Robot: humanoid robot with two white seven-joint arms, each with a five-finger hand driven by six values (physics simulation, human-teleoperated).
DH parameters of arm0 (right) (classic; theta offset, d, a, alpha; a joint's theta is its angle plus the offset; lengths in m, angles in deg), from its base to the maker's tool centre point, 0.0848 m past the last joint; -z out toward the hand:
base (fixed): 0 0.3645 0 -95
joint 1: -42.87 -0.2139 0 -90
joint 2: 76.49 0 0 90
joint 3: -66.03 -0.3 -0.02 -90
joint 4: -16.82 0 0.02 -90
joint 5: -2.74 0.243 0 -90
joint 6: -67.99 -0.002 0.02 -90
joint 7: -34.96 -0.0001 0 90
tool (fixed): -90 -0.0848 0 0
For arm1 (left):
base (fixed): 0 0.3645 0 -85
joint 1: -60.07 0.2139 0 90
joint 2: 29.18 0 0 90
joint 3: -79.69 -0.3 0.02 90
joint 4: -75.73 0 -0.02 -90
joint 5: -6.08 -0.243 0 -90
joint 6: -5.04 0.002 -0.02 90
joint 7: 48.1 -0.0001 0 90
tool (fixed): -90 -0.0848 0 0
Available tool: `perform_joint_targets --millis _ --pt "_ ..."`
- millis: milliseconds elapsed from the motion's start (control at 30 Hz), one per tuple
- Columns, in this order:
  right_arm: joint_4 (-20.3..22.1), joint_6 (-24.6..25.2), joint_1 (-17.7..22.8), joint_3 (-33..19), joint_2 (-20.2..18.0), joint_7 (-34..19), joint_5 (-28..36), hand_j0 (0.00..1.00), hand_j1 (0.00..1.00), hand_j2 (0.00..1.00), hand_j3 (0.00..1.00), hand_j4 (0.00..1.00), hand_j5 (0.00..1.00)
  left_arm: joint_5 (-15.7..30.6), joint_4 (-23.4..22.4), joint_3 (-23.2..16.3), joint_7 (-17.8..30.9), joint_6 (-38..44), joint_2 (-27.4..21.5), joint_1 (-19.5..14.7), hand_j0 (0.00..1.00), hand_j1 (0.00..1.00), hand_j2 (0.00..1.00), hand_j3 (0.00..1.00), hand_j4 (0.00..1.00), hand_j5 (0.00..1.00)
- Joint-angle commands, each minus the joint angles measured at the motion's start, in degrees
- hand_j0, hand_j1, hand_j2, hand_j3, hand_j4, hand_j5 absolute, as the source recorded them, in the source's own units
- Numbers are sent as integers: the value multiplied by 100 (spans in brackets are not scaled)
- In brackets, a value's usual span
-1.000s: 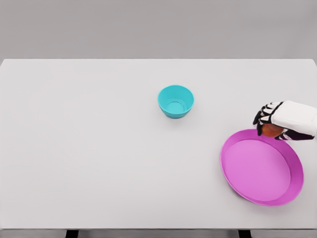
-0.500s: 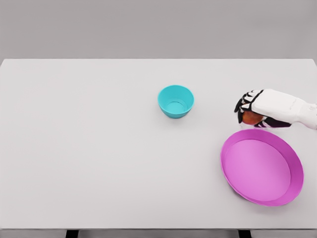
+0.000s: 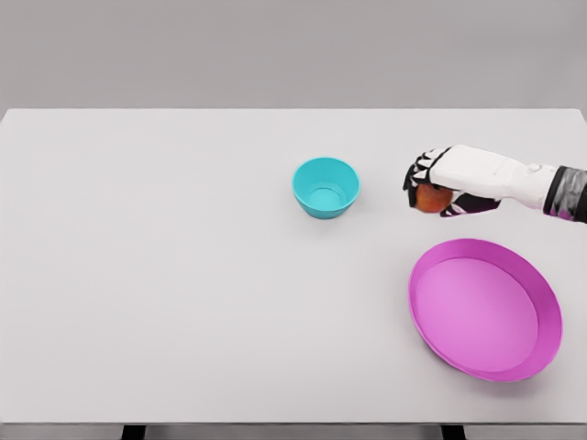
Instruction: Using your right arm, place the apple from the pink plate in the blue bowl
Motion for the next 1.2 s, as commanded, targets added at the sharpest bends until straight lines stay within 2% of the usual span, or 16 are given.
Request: perform_joint_targets --millis 0,233,367,567,667,833,1167 --pt "-158 15 -18 201 53 -1 36 41 41 41 41 41 41 -1 -2 0 1 0 0 0 100 100 100 100 100 100" --pt "-361 15 -501 614 281 -1 36 41 41 41 41 41 41 -1 -2 0 1 0 0 0 100 100 100 100 100 100" --pt "-624 15 -800 825 466 -1 27 41 41 41 41 41 41 -1 -2 0 1 0 0 0 100 100 100 100 100 100" --pt "-642 15 -1046 983 598 -1 -43 41 41 41 41 41 41 -1 -2 0 1 0 0 0 100 100 100 100 100 100" --pt "-879 15 -1204 1097 738 -1 -52 41 41 41 41 41 41 -1 7 0 1 0 0 0 100 100 100 100 100 100" --pt "-888 15 -1257 1115 914 -1 -43 41 41 41 41 41 41 -1 7 0 1 0 0 0 100 100 100 100 100 100" --pt "-906 15 -1327 1089 949 -1 -43 39 39 39 39 39 39 7 -2 0 1 0 0 0 100 100 100 100 100 100"
